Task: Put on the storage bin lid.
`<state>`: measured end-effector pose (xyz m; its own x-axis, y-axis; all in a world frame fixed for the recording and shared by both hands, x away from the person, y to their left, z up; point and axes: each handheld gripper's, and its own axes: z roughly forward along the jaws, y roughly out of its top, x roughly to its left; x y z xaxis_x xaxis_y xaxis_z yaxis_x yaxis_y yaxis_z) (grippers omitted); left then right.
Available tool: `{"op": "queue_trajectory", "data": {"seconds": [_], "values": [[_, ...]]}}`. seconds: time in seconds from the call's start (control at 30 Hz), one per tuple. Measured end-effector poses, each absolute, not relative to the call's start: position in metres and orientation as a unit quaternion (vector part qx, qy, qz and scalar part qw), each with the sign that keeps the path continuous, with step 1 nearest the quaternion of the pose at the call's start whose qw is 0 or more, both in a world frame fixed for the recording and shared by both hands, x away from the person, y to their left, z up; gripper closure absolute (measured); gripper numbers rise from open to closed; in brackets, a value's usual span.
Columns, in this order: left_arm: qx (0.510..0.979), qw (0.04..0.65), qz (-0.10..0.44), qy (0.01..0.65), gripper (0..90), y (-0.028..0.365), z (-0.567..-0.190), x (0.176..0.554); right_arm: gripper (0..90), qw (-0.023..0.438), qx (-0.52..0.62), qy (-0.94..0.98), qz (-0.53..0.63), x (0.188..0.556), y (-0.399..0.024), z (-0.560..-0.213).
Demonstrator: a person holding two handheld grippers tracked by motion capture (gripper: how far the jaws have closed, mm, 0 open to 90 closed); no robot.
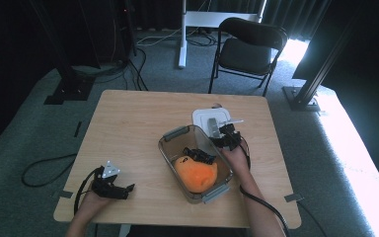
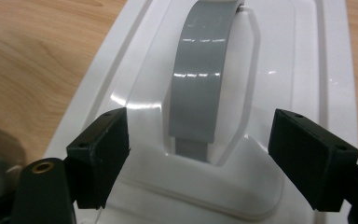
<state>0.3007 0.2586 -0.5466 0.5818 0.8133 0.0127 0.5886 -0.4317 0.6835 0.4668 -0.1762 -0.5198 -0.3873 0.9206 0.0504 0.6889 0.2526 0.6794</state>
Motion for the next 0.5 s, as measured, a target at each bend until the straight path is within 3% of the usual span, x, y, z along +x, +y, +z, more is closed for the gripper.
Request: {"op": "queue_trajectory", "data": {"seconds": [0.27,0.5], "values": [[0.828,0.324,0.173,0.423,1.0,0.259,-0.547,0.301,23.0,0.188,0.524,0.769,0.313,0.473,-0.173,-0.523],[0.828,0.324,0.173,0.423,1.0,0.259,-0.547,0.301,32.7,0.193,0.527,0.763,0.321,0.478,-0.172,-0.527]]}}
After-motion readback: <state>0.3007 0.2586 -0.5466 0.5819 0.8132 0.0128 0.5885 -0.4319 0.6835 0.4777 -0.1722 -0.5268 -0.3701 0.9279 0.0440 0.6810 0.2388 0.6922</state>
